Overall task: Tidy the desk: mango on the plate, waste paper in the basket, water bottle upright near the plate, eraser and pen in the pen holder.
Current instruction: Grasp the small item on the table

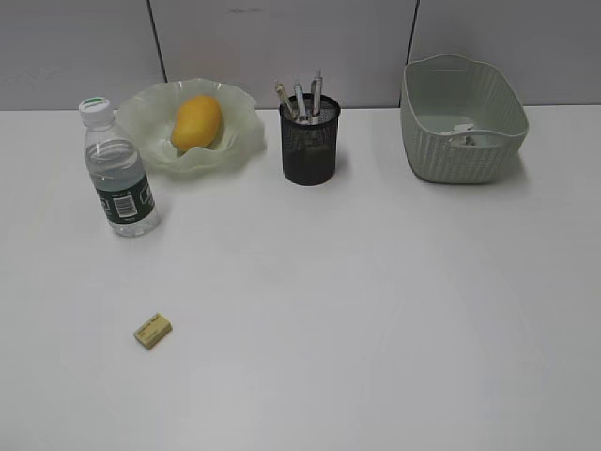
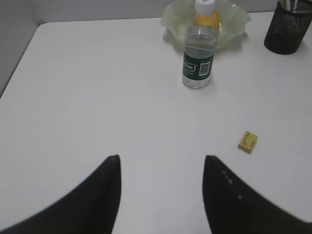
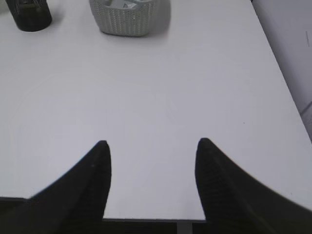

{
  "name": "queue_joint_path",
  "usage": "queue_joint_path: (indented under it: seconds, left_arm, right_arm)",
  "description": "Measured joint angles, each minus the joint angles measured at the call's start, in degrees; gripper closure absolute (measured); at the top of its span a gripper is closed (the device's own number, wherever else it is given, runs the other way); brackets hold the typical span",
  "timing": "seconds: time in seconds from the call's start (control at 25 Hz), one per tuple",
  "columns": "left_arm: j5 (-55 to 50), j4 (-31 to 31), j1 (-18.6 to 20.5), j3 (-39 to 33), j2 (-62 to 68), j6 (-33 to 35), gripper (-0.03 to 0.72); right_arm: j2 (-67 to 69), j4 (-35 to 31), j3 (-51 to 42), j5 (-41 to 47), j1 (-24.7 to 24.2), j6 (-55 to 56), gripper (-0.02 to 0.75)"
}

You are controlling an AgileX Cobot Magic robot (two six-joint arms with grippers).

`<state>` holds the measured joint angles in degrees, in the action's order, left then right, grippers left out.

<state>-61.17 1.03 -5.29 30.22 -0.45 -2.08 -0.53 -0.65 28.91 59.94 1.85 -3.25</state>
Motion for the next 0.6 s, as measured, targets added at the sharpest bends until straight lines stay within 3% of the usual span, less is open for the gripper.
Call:
queue_joint_path:
  seconds: [0.6]
  left_arm:
    - [-1.7, -0.6, 0.0, 1.1, 3.6, 0.1, 0.277]
  right_arm:
    - [0.0, 0.0, 0.0, -0.2, -0.7, 0.0, 0.295]
